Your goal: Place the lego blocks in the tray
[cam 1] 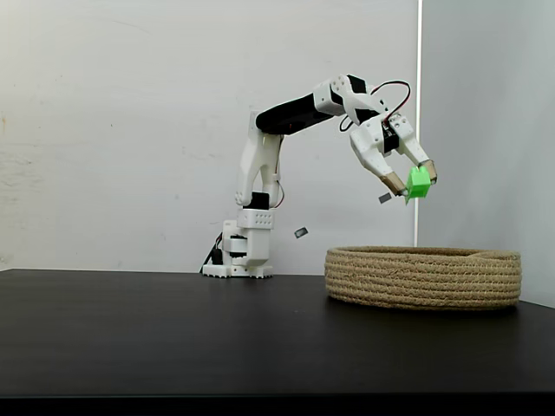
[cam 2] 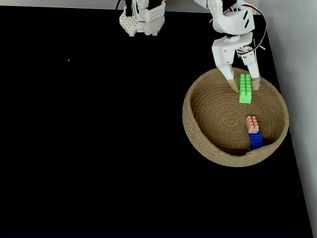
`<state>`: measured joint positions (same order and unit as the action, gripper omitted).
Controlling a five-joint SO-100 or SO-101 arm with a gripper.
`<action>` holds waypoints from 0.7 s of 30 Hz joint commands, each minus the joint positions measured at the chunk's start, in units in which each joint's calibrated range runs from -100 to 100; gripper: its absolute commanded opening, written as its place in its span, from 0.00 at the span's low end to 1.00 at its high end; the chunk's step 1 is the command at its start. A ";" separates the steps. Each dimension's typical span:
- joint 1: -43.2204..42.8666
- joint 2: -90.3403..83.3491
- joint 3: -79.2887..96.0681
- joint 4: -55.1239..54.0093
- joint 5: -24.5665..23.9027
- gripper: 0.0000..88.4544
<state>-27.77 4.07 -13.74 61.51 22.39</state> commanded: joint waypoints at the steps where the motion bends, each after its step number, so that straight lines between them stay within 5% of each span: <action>1: 1.55 -6.65 0.20 -0.99 0.63 0.30; 8: 9.30 -22.82 18.80 -4.83 3.96 0.31; 14: 22.57 -55.83 63.95 -23.15 14.65 0.00; 21: 31.15 -85.93 99.88 -26.57 20.56 0.00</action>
<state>0.00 -64.21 71.37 36.91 40.51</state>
